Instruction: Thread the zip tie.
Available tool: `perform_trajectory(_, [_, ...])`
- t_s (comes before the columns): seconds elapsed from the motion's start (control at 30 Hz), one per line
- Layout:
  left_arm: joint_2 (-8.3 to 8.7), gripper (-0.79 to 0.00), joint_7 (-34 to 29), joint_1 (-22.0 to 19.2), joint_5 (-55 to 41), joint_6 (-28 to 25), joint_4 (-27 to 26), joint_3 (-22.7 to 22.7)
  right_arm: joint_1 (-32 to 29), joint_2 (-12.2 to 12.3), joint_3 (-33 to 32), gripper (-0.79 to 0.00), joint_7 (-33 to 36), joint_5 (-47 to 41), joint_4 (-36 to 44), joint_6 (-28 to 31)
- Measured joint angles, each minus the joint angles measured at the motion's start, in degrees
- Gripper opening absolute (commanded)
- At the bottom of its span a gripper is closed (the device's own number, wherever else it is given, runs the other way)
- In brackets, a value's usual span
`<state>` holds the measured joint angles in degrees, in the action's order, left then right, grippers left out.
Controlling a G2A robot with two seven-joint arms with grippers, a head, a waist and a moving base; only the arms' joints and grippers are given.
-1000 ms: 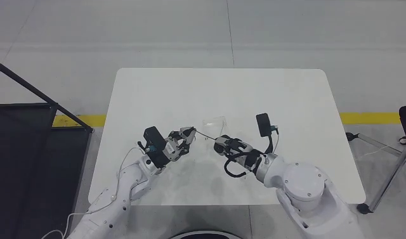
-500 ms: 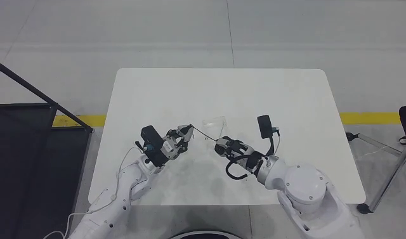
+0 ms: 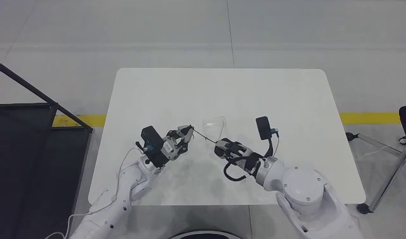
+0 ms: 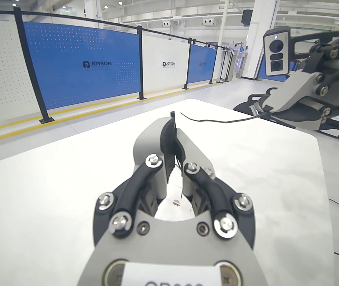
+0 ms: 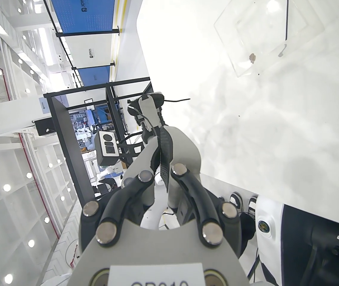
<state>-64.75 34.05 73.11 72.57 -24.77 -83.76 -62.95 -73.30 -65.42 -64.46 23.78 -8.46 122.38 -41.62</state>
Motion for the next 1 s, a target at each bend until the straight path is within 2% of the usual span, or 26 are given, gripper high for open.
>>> perform_trajectory(1.0, [-0.78, -0.785, -0.11, 0.77, 0.92, -0.72, -0.31, -1.26, 1.32, -0.35, 0.41, -0.785, -0.25, -0.63, -0.62, -1.47])
